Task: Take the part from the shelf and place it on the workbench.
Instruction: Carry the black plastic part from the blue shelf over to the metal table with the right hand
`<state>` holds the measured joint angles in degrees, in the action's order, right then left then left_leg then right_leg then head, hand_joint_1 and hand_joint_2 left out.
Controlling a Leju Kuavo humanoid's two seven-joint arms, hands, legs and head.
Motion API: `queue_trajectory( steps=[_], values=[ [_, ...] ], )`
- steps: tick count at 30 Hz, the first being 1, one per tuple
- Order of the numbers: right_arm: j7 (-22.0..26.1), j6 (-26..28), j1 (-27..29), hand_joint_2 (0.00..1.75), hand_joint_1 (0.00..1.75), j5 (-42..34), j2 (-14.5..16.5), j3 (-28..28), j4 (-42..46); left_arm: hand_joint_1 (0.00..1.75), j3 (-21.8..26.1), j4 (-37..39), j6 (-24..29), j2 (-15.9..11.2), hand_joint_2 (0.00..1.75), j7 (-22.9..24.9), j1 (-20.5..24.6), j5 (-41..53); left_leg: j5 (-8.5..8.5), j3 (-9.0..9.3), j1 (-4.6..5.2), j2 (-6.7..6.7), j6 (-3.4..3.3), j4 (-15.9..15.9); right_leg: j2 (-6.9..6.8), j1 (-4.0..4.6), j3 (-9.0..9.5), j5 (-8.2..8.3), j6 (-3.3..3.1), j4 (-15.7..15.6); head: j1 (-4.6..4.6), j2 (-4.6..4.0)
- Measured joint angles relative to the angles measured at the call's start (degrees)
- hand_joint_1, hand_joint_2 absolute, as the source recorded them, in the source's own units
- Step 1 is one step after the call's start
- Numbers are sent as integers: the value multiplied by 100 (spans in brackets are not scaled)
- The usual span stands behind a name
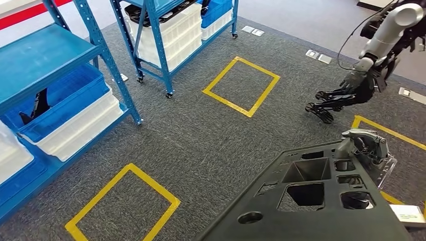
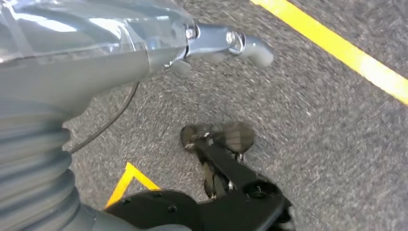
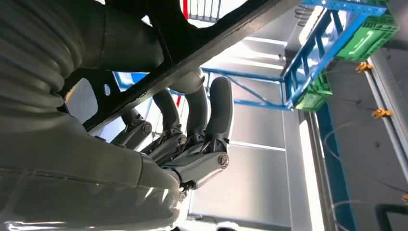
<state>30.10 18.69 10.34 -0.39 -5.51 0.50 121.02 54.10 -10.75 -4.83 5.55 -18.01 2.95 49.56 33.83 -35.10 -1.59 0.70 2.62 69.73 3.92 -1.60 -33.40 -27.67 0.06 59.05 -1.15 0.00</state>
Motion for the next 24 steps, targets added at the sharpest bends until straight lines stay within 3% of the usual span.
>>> queue_trajectory(
  steps=[2,3,4,6,8,10,12,13,14,15,17,19,21,22,24],
  values=[
    [2,0,-6,175,175,1,1,-1,1,0,0,5,0,1,175,1,-6,1,-269,261,-61,253,35,-652,147,-9,-22,-35,81,70,24,0],
    [3,0,-8,175,175,3,2,1,1,0,0,8,0,2,175,1,-7,3,-305,322,-71,344,39,-811,207,-12,-40,-37,124,85,28,0],
    [3,0,-6,175,175,6,2,0,2,0,0,10,0,2,175,1,-7,4,-286,338,-63,378,26,-850,268,-10,-56,-21,163,75,29,0],
    [3,1,5,175,175,11,4,-3,2,0,1,11,0,2,175,-2,6,9,-308,347,-39,253,-46,-875,342,-18,-83,14,226,27,4,0],
    [3,9,6,175,175,13,4,-10,4,0,2,7,1,-1,175,-8,16,9,-323,359,-28,112,-133,-903,121,11,-214,-99,259,233,-50,0],
    [5,30,5,175,175,15,5,-14,6,0,2,4,2,-2,175,-11,11,8,-315,364,-2,-47,-191,-912,-199,35,-560,-404,268,899,-125,0],
    [6,54,20,175,175,16,5,-23,6,0,2,4,2,-2,175,-8,1,9,-296,369,19,-216,-218,-912,-292,36,-919,-607,275,1568,-174,0],
    [7,67,31,175,175,18,5,-34,6,0,2,4,2,-2,175,-7,2,9,-281,380,23,-297,-226,-911,-311,36,-975,-564,274,1650,-190,0],
    [9,81,41,175,175,20,5,-47,7,0,2,3,2,-2,175,-7,5,9,-266,397,24,-370,-228,-912,-334,37,-918,-424,270,1510,-210,0],
    [15,95,47,175,175,22,6,-61,13,0,2,3,2,-2,175,-7,9,9,-247,422,23,-440,-223,-913,-388,41,-753,-219,259,1168,-232,0],
    [33,115,46,175,175,31,8,-81,27,0,2,2,2,-1,175,-7,15,8,-206,472,38,-557,-189,-924,-624,98,-385,66,221,420,-283,0],
    [50,129,61,175,175,40,11,-98,42,0,3,2,2,-1,175,-7,17,9,-182,510,66,-659,-143,-962,-754,167,-238,106,179,96,-293,0],
    [58,150,103,175,175,48,14,-120,65,0,4,2,2,1,175,-8,23,10,-161,559,77,-747,-94,-1004,-644,157,-233,112,127,54,-262,0],
    [63,161,122,175,175,54,18,-130,79,0,4,2,2,2,175,-8,29,10,-120,570,70,-692,-72,-976,-583,132,-218,122,91,29,-234,0],
    [70,175,131,175,175,66,25,-143,106,0,3,3,-1,5,175,-9,34,12,121,424,52,-401,-49,-594,-476,76,-180,140,-15,-14,-170,0]
  ],
)
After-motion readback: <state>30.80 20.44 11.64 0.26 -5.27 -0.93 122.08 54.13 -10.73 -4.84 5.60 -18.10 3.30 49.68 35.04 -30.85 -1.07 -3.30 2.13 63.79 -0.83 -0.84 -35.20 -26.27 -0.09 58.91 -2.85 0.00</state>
